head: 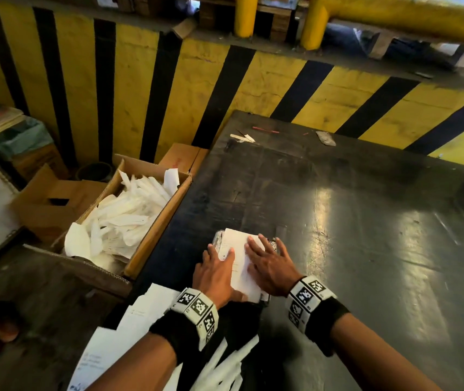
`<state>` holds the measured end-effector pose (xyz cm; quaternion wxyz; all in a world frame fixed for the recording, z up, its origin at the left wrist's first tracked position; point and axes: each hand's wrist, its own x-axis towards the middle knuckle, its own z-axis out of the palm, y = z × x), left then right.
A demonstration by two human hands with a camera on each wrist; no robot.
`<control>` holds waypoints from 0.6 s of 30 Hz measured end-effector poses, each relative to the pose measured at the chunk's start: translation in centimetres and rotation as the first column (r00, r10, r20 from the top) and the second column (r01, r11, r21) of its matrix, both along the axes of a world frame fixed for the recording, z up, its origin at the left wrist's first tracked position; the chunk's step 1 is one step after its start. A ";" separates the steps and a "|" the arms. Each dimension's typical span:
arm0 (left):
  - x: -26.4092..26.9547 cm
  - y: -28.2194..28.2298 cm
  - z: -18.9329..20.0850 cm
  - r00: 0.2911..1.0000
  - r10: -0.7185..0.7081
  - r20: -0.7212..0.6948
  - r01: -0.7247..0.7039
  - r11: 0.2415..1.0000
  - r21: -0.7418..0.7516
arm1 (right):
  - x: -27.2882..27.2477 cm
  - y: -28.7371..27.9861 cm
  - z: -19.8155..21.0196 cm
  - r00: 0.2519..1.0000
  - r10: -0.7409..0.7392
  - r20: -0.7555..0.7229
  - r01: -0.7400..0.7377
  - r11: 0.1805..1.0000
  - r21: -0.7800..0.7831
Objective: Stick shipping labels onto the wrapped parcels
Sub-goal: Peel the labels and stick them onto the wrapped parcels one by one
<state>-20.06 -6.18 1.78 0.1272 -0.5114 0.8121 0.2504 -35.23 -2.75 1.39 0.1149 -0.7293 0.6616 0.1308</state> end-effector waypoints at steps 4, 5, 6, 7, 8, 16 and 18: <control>0.1 0.0 -0.1 1.000 0.008 -0.009 -0.008 1.000 -0.013 | -0.4 -4.3 0.1 0.998 -0.023 0.054 0.023 1.000 0.001; 0.0 0.1 0.0 1.000 0.005 -0.005 -0.005 1.000 -0.016 | -0.6 -4.9 0.1 0.998 -0.024 0.061 0.024 1.000 0.005; 0.0 0.0 0.0 1.000 0.003 -0.001 -0.003 1.000 -0.017 | -0.8 -5.2 0.1 0.998 -0.019 0.066 0.018 1.000 0.015; 0.0 0.0 0.0 1.000 0.004 0.003 -0.004 1.000 -0.017 | -0.8 -5.3 0.1 0.997 -0.013 0.076 0.011 1.000 0.025; 0.0 0.0 0.0 1.000 0.004 0.003 -0.004 1.000 -0.015 | -0.9 -5.1 0.1 0.997 -0.004 0.082 0.001 0.999 0.035; -0.2 -0.1 -0.2 1.000 0.009 0.015 -0.009 1.000 0.011 | -0.8 -6.4 1.5 0.985 0.155 0.069 -0.160 0.984 0.075; -0.4 -0.2 -0.1 1.000 0.013 0.015 -0.013 1.000 0.022 | -0.3 -7.5 1.5 0.982 0.187 0.033 -0.189 0.978 0.092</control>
